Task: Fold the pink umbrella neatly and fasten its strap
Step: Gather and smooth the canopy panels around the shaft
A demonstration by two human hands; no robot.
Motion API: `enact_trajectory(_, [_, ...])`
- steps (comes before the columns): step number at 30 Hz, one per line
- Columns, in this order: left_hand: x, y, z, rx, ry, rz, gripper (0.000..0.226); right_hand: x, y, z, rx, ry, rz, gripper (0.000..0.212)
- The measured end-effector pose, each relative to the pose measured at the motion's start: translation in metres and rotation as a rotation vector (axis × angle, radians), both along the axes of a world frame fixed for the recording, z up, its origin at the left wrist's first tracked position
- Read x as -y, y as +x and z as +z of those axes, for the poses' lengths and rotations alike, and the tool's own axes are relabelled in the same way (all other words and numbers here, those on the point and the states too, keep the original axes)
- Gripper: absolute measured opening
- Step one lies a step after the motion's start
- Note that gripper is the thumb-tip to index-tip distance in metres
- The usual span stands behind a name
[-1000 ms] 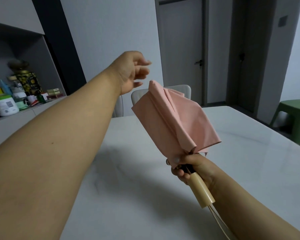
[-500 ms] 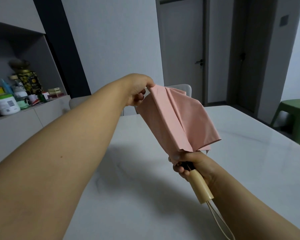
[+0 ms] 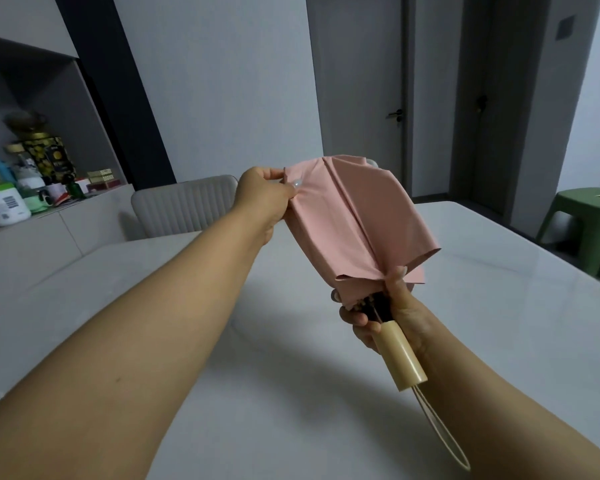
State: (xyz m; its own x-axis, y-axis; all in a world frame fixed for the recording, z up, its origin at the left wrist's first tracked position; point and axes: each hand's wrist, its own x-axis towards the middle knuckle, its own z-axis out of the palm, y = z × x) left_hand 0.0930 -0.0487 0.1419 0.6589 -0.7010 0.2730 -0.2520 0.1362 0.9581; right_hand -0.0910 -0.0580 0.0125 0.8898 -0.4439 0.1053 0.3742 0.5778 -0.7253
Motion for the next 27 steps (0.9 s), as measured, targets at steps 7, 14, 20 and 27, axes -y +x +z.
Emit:
enact_trajectory(7, [0.007,0.002,-0.009,0.01,-0.021,0.108,0.025,-0.002,0.001,0.003,-0.015,0.088,-0.052,0.082])
enact_trajectory(14, [-0.016,-0.03,-0.019,0.068,-0.004,-0.044,0.009,-0.003,0.0,0.006,-0.203,-0.043,-0.198,0.032])
enact_trajectory(20, [-0.049,-0.05,-0.069,0.038,0.009,-0.195,0.033,0.0,0.002,0.005,-0.097,0.06,-0.214,0.061])
enact_trajectory(27, [-0.05,-0.042,-0.098,-0.161,-0.093,-0.239,0.042,0.001,-0.001,0.005,-0.104,0.107,-0.175,0.025])
